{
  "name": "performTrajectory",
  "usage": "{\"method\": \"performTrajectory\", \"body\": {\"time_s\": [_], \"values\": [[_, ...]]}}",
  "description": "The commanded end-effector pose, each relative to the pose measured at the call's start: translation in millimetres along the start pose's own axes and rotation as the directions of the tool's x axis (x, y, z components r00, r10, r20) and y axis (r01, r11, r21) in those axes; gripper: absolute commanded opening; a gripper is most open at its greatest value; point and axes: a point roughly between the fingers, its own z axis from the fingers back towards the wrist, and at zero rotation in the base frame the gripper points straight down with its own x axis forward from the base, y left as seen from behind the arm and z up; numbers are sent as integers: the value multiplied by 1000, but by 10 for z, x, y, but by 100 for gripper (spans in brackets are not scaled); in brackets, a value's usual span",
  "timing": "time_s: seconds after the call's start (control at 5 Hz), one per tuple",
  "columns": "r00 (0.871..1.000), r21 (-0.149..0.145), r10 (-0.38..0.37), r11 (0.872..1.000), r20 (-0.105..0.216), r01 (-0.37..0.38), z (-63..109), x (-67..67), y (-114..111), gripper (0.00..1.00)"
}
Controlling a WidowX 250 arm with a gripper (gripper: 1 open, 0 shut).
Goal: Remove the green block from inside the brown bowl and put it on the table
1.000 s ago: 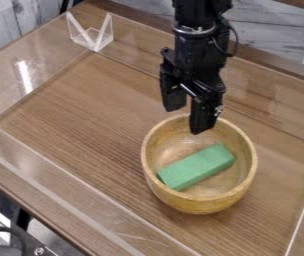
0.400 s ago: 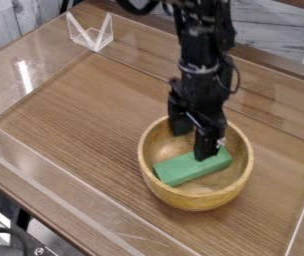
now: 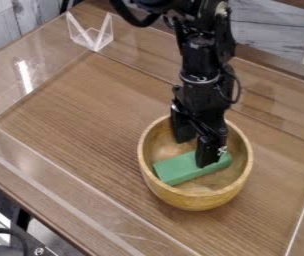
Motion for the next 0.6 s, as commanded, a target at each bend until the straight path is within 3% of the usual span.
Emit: {"method": "performTrajectory", "body": {"time_s": [0.0,0.4], "values": [[1000,13,-13,1000,19,13,-59,46,5,100],[1000,7,-19,1000,16,19,-180,56,-11,100]]}}
